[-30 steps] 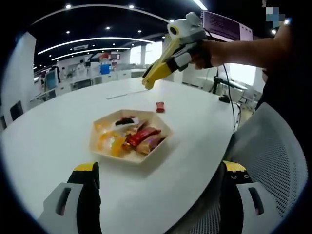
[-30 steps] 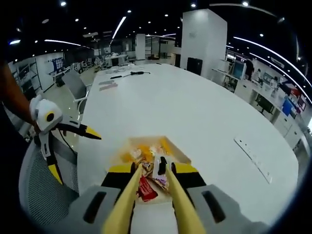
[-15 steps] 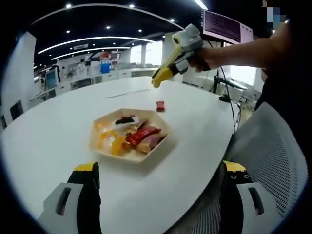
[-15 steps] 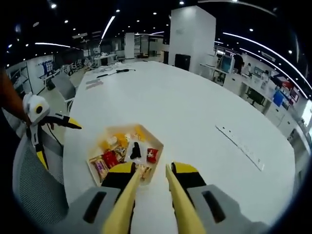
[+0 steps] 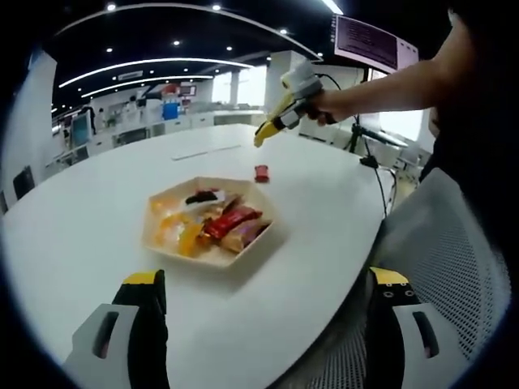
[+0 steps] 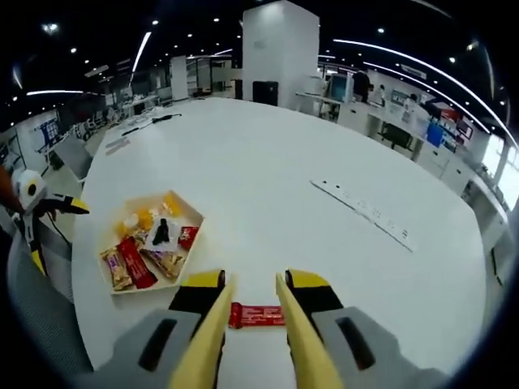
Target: Place the target food into the container with the food tongs after gripping and lifting it, then release it inside without dropping or visibly crushing the food.
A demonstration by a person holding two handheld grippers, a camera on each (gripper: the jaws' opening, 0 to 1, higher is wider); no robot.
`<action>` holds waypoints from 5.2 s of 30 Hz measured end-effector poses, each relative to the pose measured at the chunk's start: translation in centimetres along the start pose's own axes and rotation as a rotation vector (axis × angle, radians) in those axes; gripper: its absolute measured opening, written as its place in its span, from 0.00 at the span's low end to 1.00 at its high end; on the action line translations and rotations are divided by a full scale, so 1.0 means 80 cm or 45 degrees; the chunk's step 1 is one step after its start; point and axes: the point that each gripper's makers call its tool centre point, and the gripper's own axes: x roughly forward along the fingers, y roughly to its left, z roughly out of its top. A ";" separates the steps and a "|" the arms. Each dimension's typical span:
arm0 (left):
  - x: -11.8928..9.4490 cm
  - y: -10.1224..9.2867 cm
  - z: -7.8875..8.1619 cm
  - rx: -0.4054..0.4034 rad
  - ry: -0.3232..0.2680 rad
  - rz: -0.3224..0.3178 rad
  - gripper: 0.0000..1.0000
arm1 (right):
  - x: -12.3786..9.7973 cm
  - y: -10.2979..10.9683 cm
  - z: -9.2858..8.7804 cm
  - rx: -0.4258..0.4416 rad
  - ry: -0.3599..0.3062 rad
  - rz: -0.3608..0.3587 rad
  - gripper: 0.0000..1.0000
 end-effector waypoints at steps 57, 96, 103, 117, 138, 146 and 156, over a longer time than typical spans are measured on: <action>0.002 0.002 -0.008 0.004 0.040 -0.003 0.97 | 0.000 0.043 -0.089 0.131 0.019 0.087 0.29; 0.003 0.002 -0.008 0.026 0.050 0.004 0.99 | -0.002 0.043 -0.092 0.082 0.146 0.004 0.24; 0.003 0.002 -0.011 0.010 0.057 -0.001 0.99 | -0.014 0.032 -0.069 0.100 0.124 -0.021 0.24; 0.002 0.001 -0.007 0.011 0.035 -0.005 0.99 | -0.020 0.043 -0.011 0.044 0.071 0.000 0.24; 0.002 0.001 -0.006 0.015 0.033 -0.001 0.99 | 0.009 0.114 0.064 -0.070 0.007 0.118 0.23; 0.002 0.001 -0.006 0.018 0.031 -0.002 0.99 | 0.019 0.147 0.085 -0.112 -0.014 0.159 0.24; 0.002 0.001 -0.006 0.020 0.032 0.002 0.99 | 0.034 0.194 0.114 -0.166 -0.045 0.234 0.24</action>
